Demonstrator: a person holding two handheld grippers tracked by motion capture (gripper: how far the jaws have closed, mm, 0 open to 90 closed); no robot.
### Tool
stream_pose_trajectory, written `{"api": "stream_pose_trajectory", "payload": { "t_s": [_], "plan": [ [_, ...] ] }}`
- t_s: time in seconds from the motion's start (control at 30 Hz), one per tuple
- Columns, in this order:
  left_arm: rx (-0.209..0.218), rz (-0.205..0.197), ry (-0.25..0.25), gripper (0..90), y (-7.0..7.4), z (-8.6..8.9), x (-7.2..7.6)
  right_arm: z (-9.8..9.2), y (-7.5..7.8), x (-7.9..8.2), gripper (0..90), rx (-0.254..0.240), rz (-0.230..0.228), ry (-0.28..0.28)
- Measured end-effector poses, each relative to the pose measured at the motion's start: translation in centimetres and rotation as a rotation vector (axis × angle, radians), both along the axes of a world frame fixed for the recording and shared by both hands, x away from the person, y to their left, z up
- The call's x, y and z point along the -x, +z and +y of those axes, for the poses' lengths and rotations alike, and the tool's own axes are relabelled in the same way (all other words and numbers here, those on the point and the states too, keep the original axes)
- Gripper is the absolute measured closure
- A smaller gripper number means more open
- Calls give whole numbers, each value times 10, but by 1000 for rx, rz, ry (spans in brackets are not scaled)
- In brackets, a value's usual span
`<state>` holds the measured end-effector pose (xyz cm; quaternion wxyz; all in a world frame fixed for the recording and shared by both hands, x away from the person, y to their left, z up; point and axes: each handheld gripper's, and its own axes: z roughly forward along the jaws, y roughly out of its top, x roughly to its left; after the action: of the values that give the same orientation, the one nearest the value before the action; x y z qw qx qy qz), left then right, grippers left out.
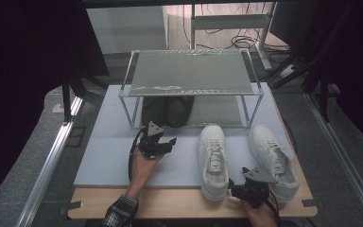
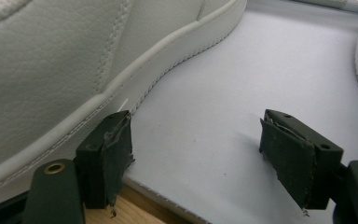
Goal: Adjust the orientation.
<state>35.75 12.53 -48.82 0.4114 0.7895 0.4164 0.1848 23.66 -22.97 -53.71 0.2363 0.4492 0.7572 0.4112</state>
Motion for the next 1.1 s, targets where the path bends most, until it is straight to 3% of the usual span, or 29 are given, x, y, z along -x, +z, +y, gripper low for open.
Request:
{"api": "stream_pose_trajectory", "payload": {
  "t_s": [0.27,0.5,1.1],
  "plan": [
    [57,6,-17,222,0,11,16,0,0,0,251,0,0,0],
    [9,8,-21,153,-1,18,29,0,0,0,252,-9,3,-1],
    [21,8,-14,119,-13,43,73,1,0,0,257,0,-1,-11]
  ]
}}
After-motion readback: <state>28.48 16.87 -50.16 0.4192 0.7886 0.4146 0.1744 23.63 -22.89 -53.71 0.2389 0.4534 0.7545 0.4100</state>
